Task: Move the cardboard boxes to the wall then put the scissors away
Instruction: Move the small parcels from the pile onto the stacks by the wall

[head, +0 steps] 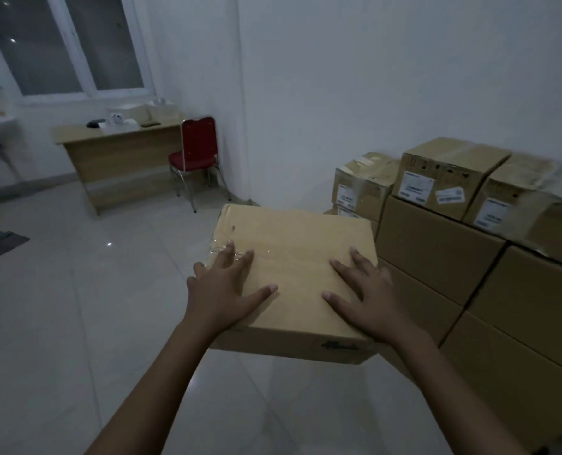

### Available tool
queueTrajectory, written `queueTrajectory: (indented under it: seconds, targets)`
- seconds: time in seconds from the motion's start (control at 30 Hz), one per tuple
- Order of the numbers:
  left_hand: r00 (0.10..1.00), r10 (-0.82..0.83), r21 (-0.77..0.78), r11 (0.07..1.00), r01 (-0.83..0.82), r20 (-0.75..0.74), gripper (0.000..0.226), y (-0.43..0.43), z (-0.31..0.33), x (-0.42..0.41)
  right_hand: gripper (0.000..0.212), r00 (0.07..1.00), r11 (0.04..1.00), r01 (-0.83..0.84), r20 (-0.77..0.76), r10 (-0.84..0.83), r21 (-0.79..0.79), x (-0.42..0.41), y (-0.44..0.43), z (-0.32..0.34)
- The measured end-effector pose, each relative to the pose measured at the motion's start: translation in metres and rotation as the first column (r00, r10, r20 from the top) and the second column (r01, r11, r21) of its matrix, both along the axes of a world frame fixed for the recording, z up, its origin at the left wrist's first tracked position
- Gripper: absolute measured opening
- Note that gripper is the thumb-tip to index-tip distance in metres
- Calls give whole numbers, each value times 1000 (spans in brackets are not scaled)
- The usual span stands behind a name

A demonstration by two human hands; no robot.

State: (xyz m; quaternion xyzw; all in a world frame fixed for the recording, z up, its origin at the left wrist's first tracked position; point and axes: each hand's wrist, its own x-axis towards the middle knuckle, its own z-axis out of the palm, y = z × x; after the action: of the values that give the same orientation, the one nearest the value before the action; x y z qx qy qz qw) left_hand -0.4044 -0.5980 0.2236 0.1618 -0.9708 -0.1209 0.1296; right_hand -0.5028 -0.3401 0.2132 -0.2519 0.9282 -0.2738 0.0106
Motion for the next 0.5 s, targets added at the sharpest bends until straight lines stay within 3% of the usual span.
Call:
queueTrajectory:
  seconds: [0.3, 0.5]
  targets:
    - [996, -88, -15, 996, 87, -29, 105, -150, 11, -131, 64, 996, 997, 73, -45, -74, -30, -112, -142, 7]
    - [990, -144, -33, 989, 144, 7, 102, -221, -8, -231, 67, 987, 987, 158, 9, -158, -37, -191, -210, -25]
